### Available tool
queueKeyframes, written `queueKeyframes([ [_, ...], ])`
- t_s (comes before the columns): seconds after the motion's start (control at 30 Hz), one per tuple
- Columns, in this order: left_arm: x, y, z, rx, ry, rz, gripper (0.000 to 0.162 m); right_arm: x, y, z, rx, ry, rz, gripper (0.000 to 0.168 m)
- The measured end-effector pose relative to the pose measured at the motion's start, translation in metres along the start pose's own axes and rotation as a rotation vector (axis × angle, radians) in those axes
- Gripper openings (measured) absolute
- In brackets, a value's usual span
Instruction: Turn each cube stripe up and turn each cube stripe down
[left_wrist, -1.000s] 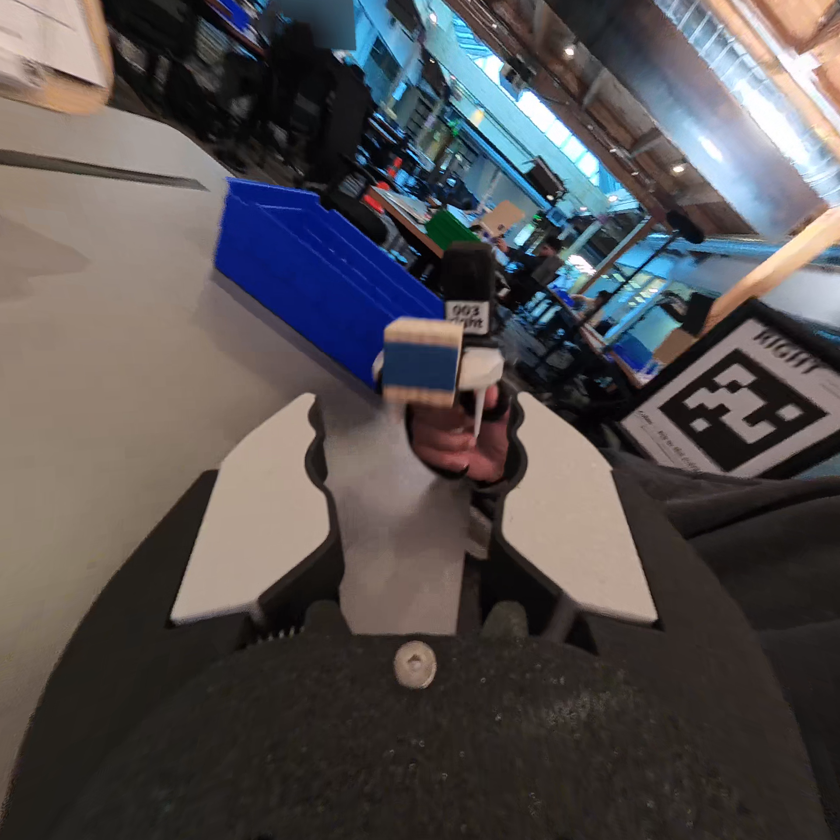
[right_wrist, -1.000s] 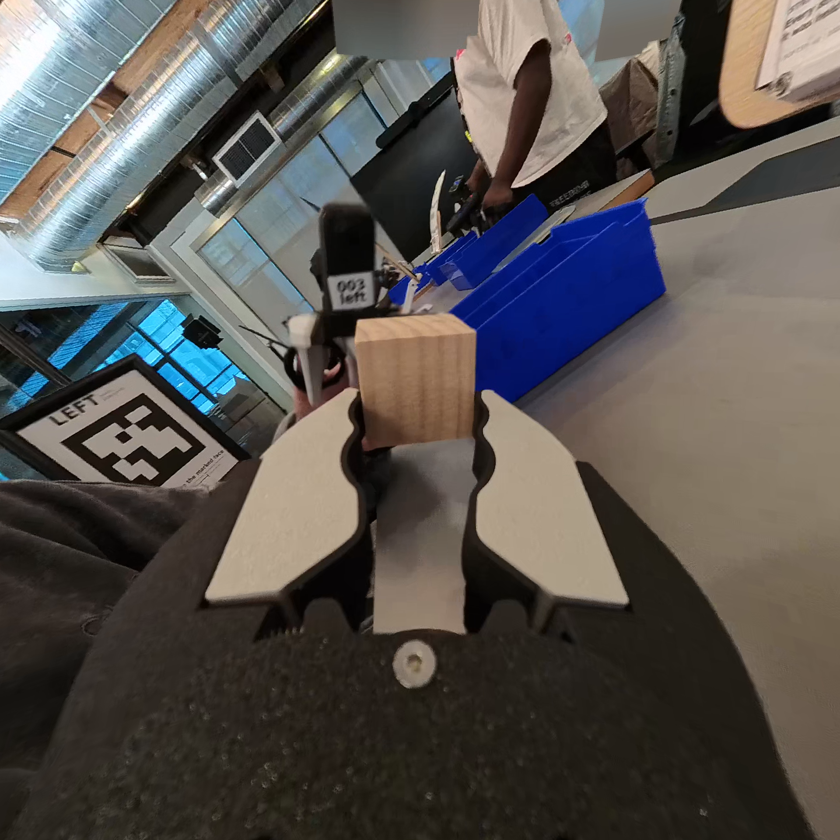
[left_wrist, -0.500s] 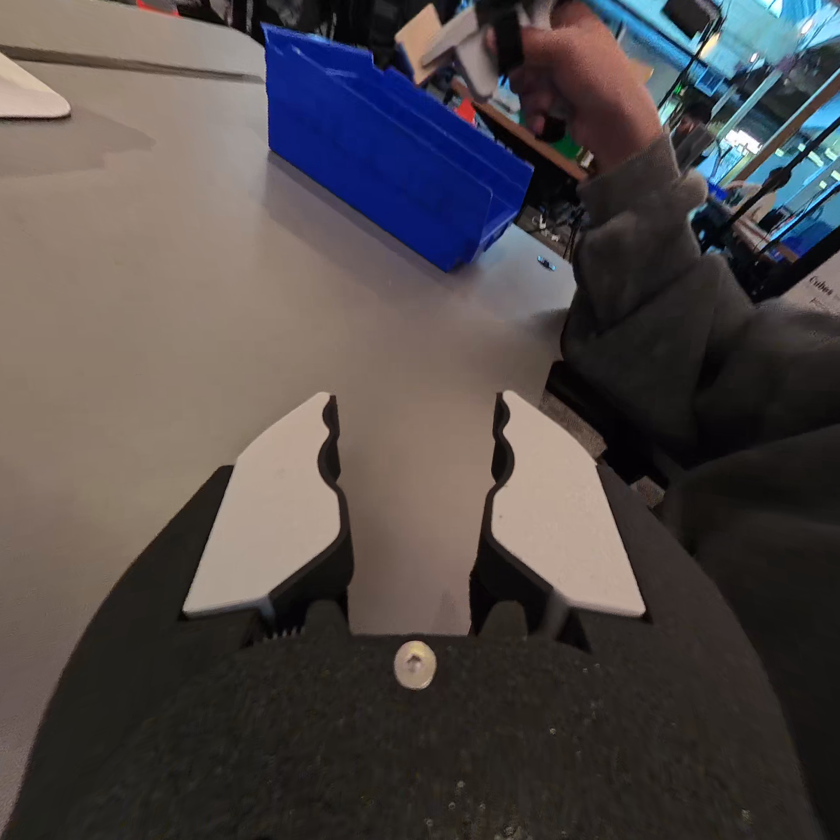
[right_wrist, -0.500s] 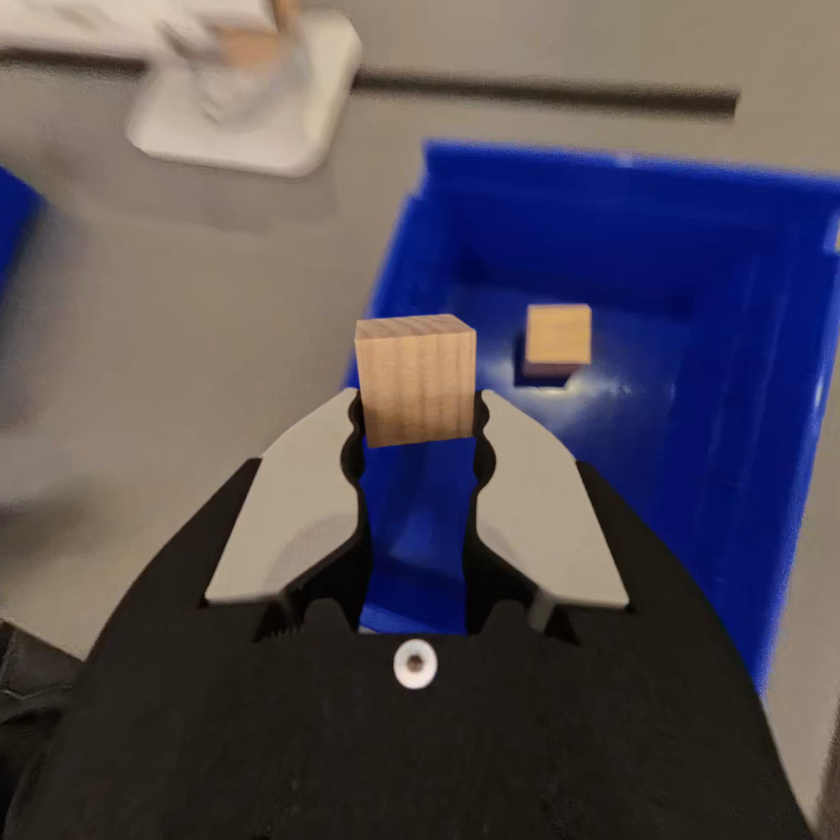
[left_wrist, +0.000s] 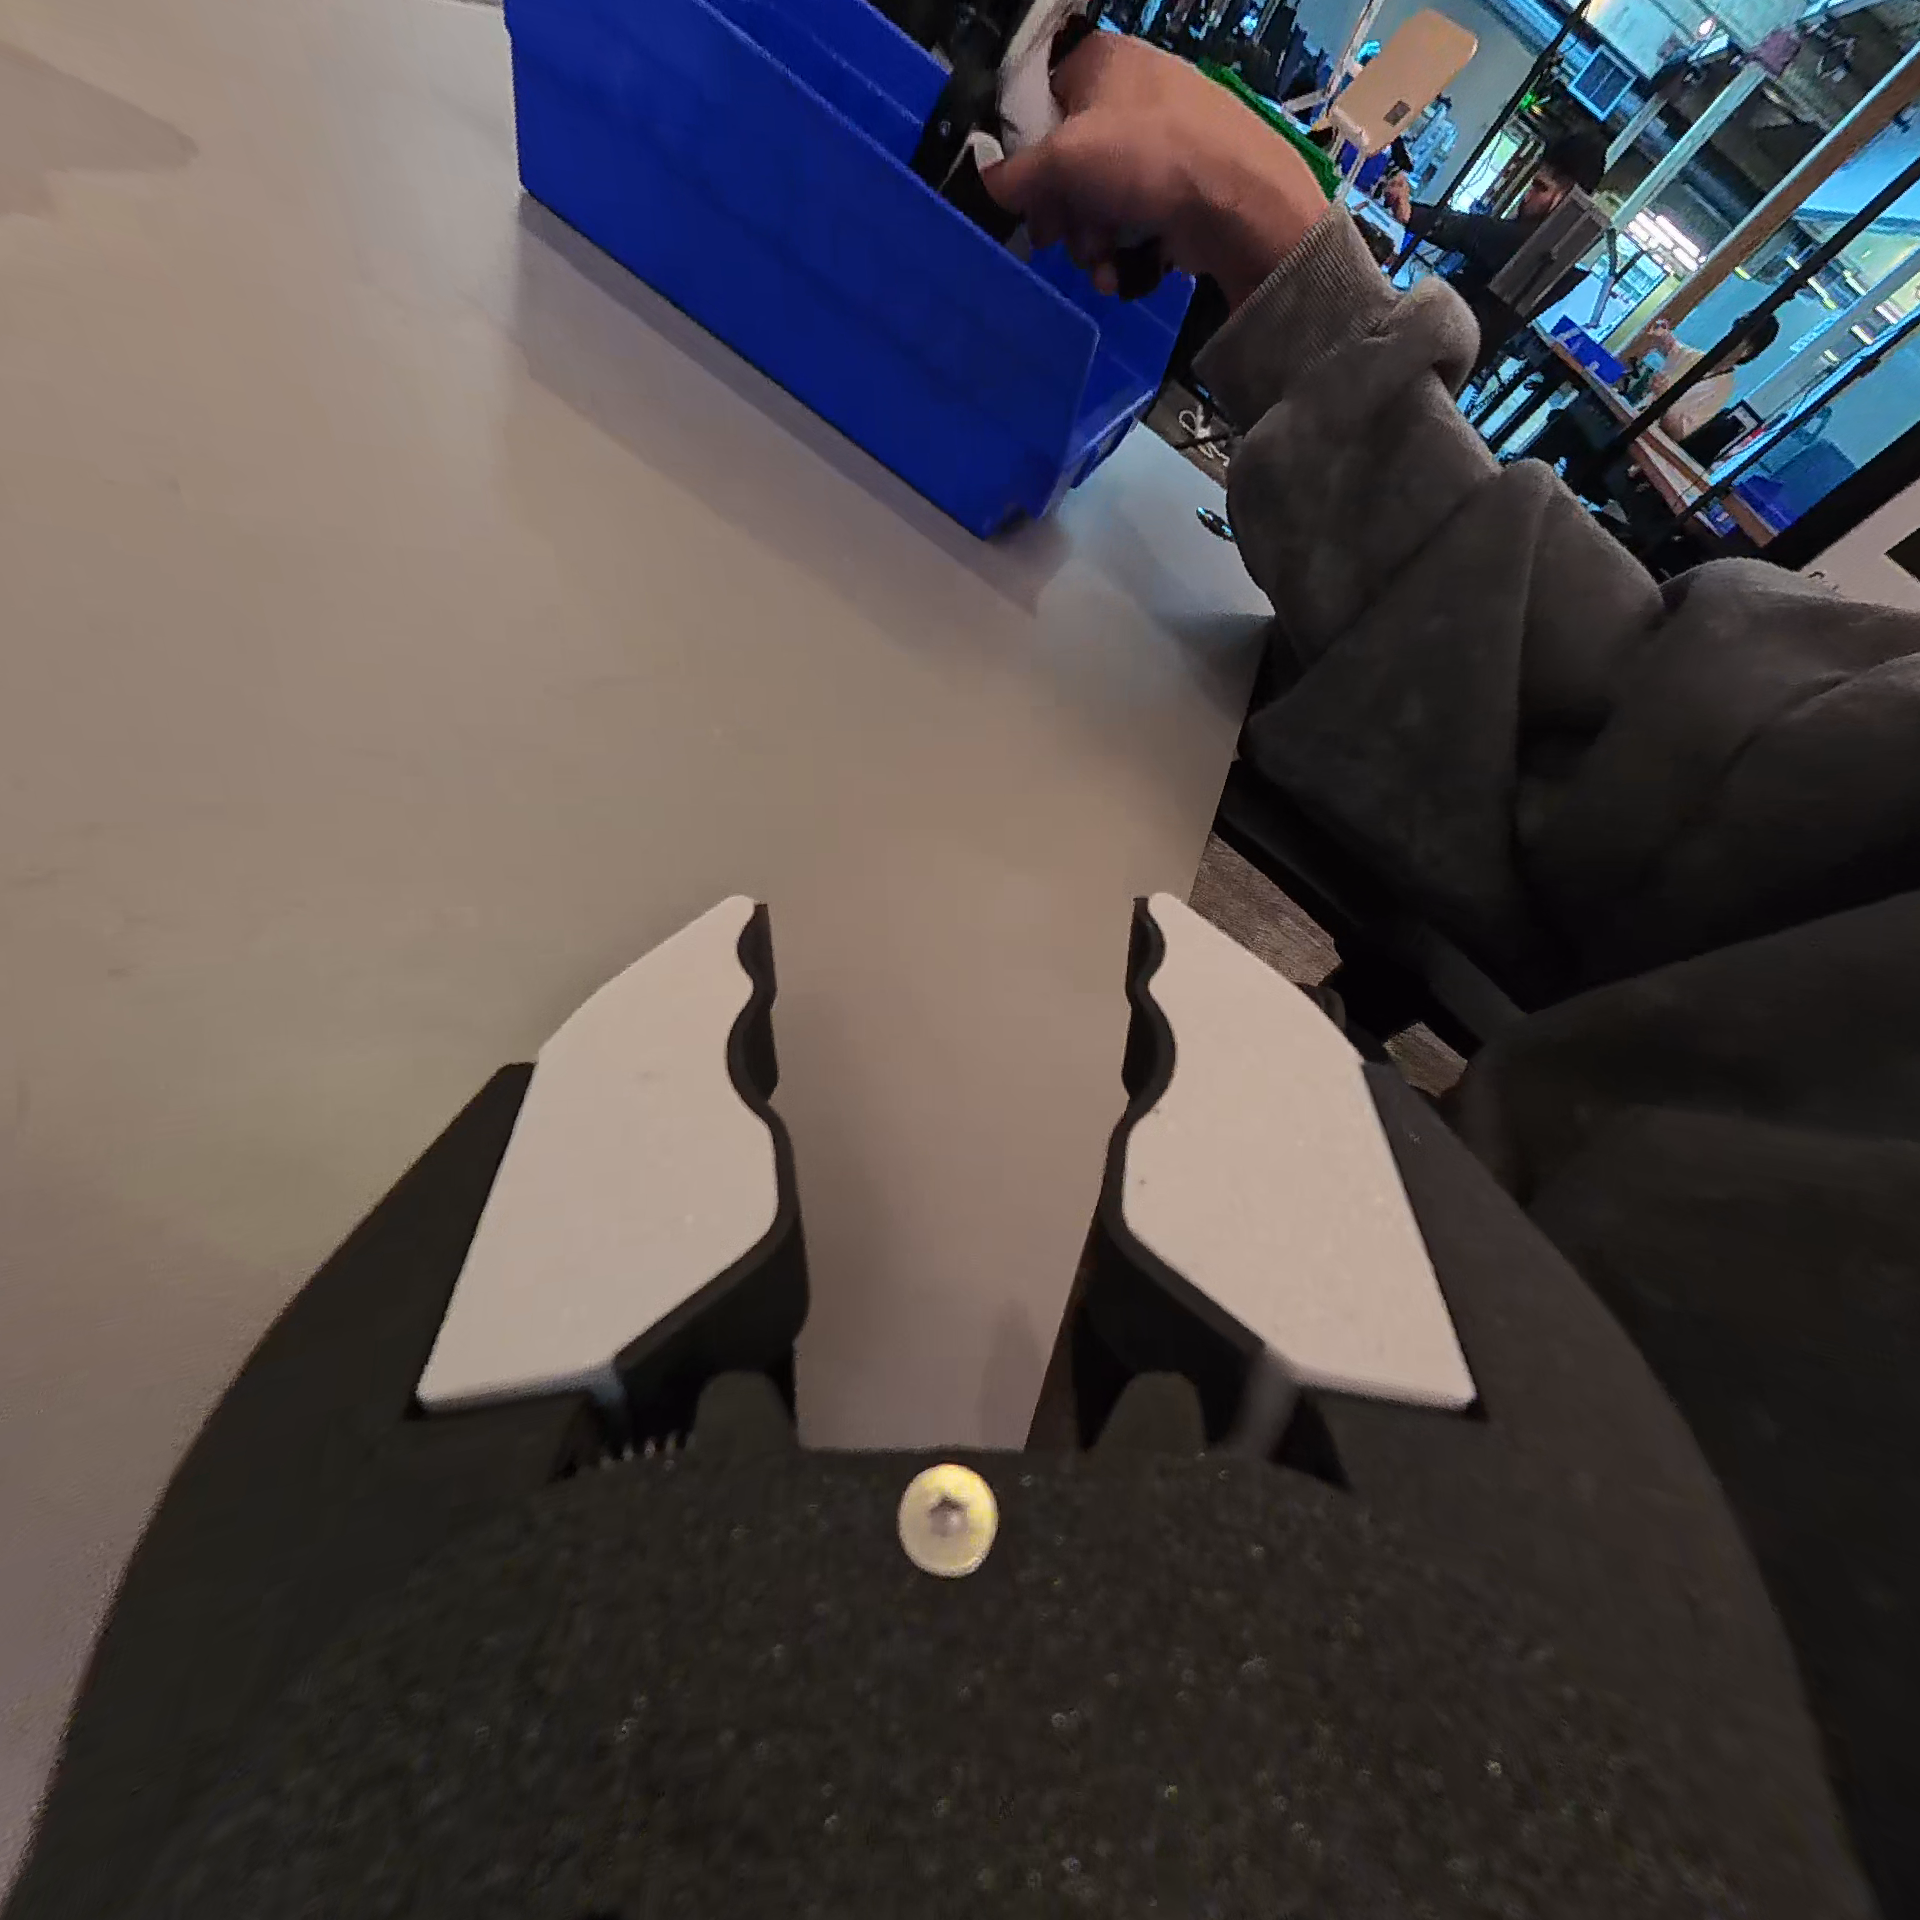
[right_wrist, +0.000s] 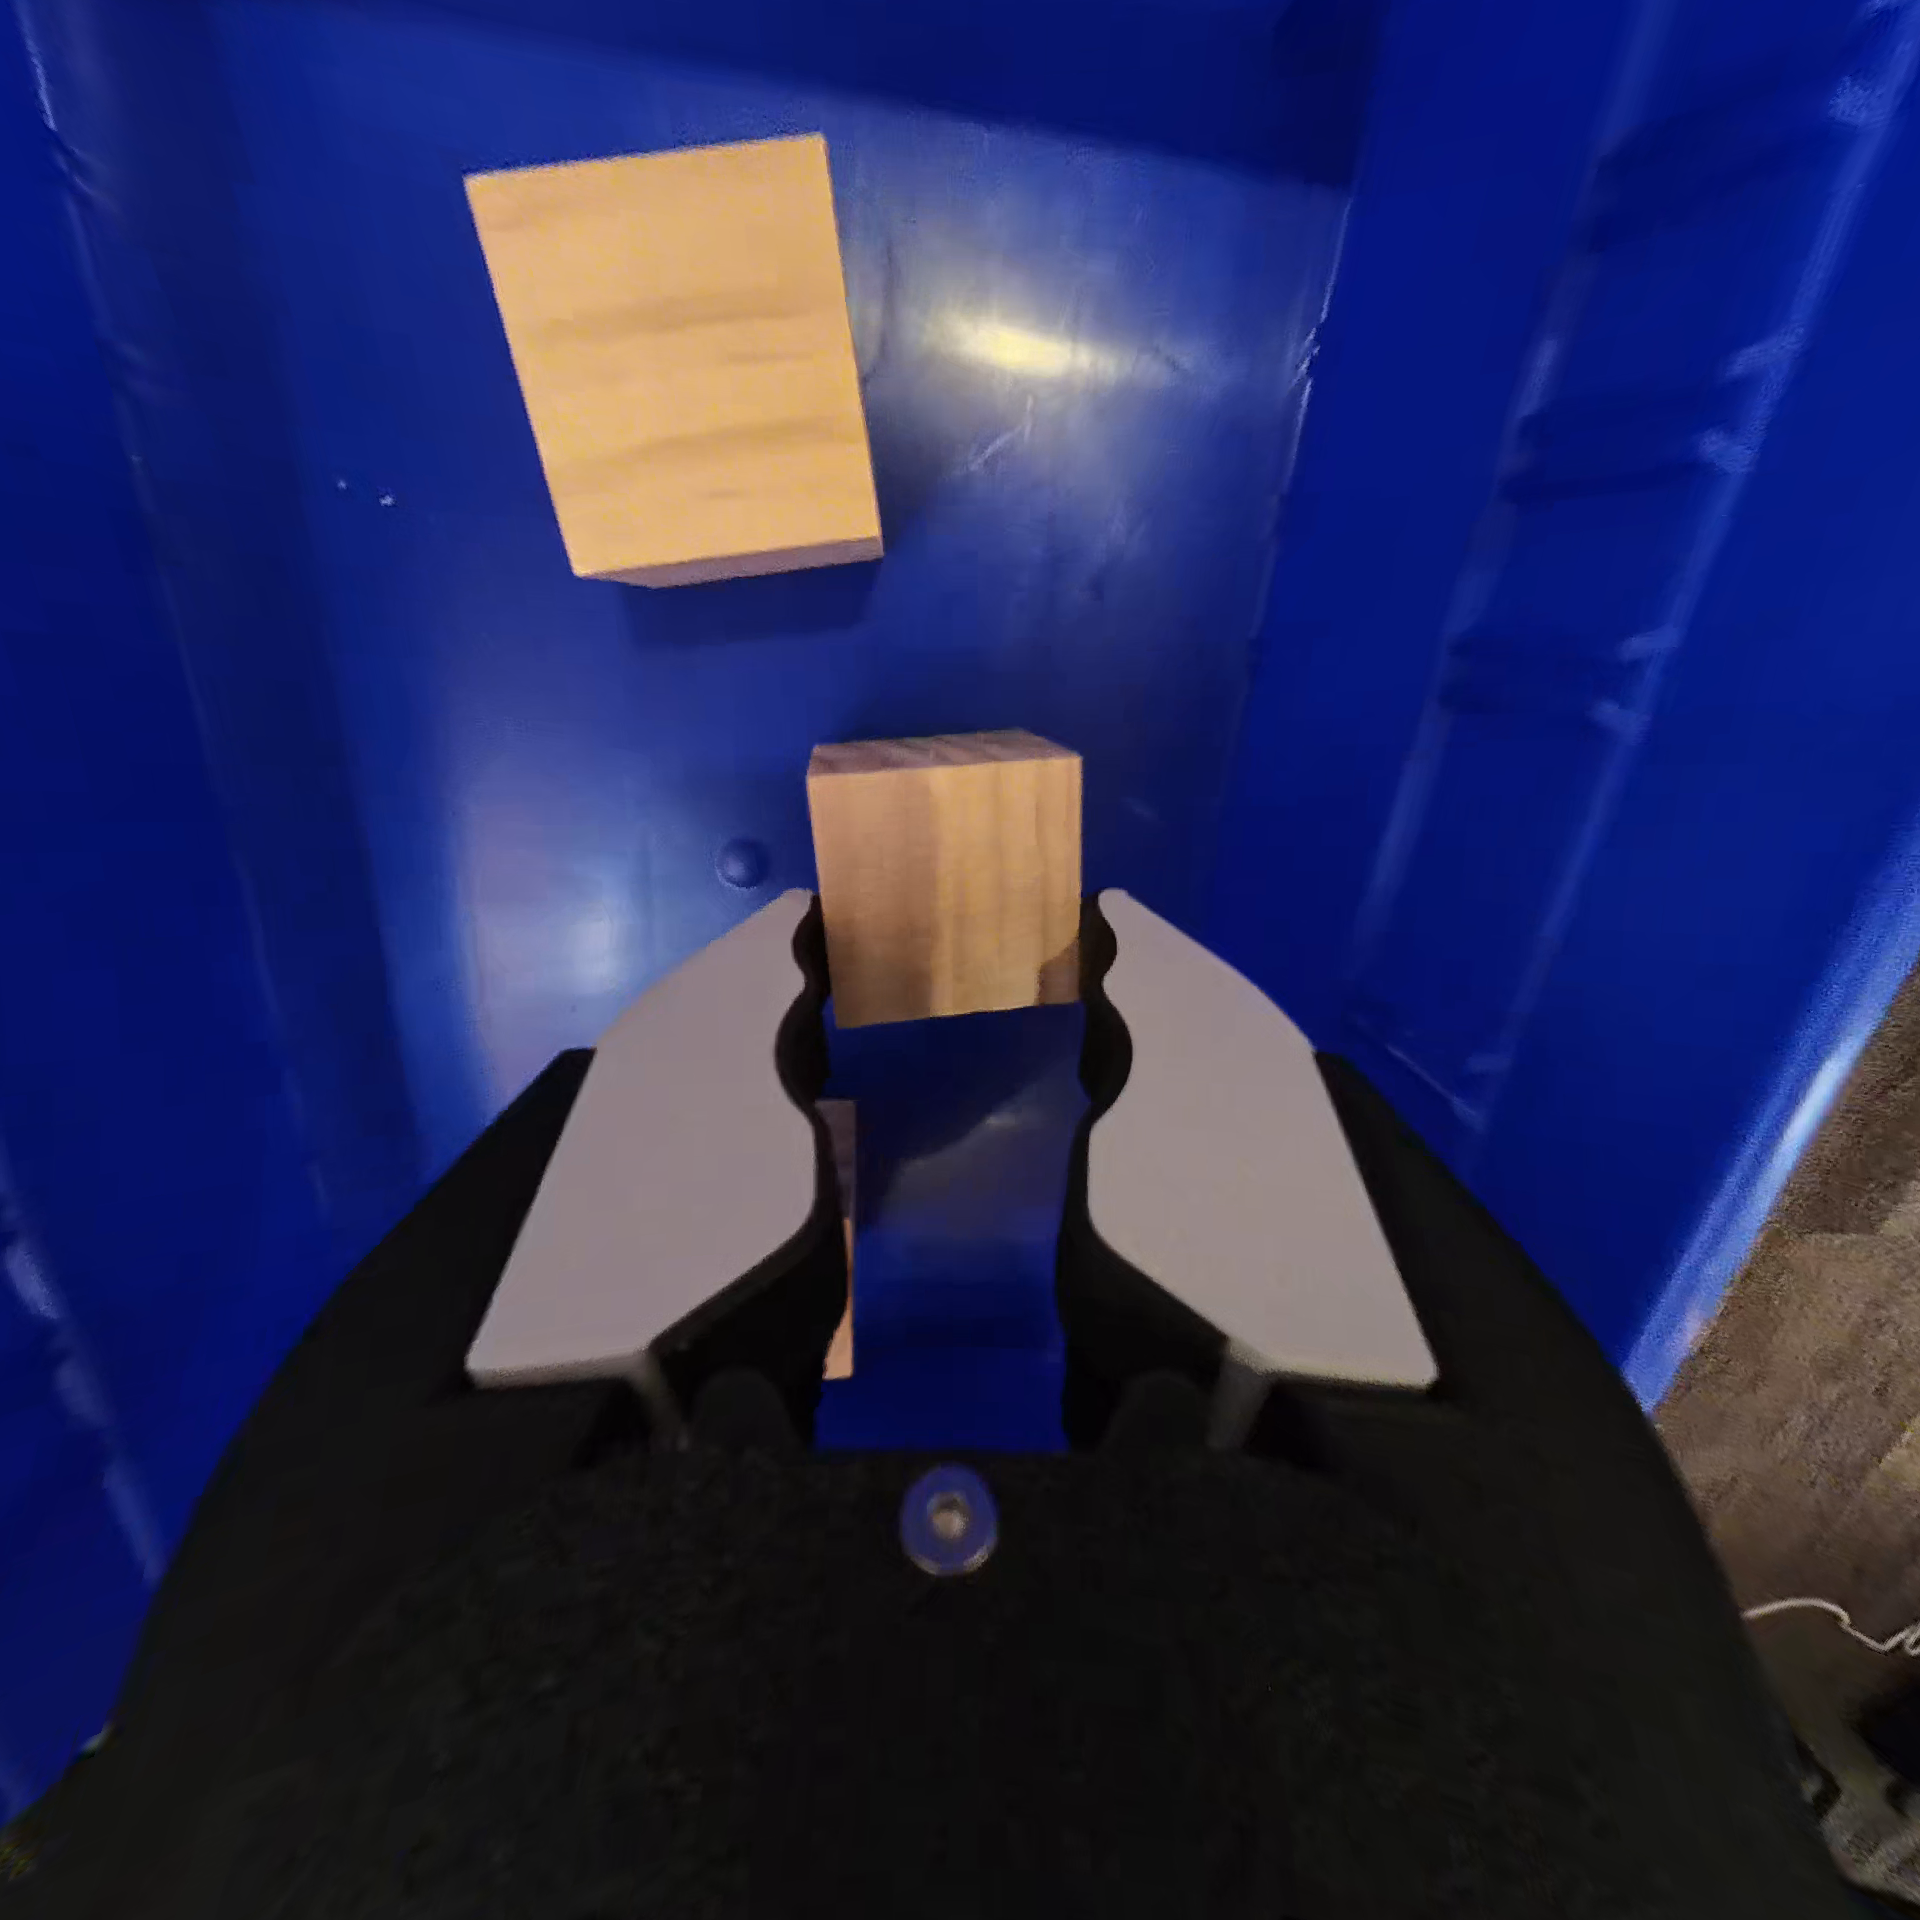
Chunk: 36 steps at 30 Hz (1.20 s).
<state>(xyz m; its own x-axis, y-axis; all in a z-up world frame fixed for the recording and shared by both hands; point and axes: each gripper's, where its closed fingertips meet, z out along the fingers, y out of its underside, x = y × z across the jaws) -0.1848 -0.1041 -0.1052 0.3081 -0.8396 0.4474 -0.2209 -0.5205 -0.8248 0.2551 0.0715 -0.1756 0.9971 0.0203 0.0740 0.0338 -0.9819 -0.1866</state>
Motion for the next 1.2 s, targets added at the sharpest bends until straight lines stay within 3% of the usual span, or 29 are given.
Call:
queueKeyframes([
  [0.13, 0.0, 0.001, -0.001, -0.012, -0.007, 0.003, 0.065, 0.006, 0.002, -0.017, 0.097, 0.094, -0.038, 0.077],
  [0.23, -0.003, -0.006, -0.014, -0.012, -0.053, 0.03, 0.065, -0.028, -0.005, -0.068, 0.401, 0.054, -0.082, 0.07],
  [0.33, -0.02, -0.033, -0.056, 0.029, -0.2, 0.08, 0.064, -0.137, 0.002, -0.133, 0.836, -0.257, -0.272, 0.059],
  [0.4, -0.051, -0.051, -0.095, 0.021, -0.368, 0.072, 0.065, -0.222, 0.034, -0.161, 0.954, -0.556, -0.373, 0.055],
  [0.5, -0.12, -0.061, -0.144, -0.098, -0.59, -0.057, 0.071, -0.316, 0.086, -0.156, 0.85, -0.862, -0.456, 0.067],
  [0.57, -0.18, -0.06, -0.173, -0.183, -0.771, -0.214, 0.068, -0.353, 0.109, -0.144, 0.769, -0.921, -0.525, 0.066],
  [0.67, -0.242, -0.05, -0.187, -0.291, -0.846, -0.473, 0.068, -0.379, 0.125, -0.132, 0.726, -0.897, -0.618, 0.062],
  [0.73, -0.27, -0.044, -0.194, -0.375, -0.895, -0.61, 0.071, -0.389, 0.138, -0.133, 0.714, -0.905, -0.66, 0.061],
  [0.83, -0.299, -0.04, -0.207, -0.509, -1.043, -0.657, 0.075, -0.39, 0.15, -0.131, 0.729, -0.866, -0.707, 0.06],
  [0.93, -0.308, -0.042, -0.195, -0.528, -1.03, -0.766, 0.078, -0.387, 0.154, -0.137, 0.729, -0.889, -0.704, 0.059],
  [1.1, -0.324, -0.026, -0.196, -0.626, -1.146, -0.803, 0.08, -0.378, 0.149, -0.141, 0.741, -0.894, -0.689, 0.058],
  [1.13, -0.324, -0.02, -0.194, -0.638, -1.144, -0.82, 0.076, -0.377, 0.15, -0.14, 0.736, -0.898, -0.686, 0.058],
  [1.2, -0.328, -0.014, -0.193, -0.624, -1.132, -0.837, 0.052, -0.376, 0.149, -0.139, 0.729, -0.902, -0.68, 0.057],
])
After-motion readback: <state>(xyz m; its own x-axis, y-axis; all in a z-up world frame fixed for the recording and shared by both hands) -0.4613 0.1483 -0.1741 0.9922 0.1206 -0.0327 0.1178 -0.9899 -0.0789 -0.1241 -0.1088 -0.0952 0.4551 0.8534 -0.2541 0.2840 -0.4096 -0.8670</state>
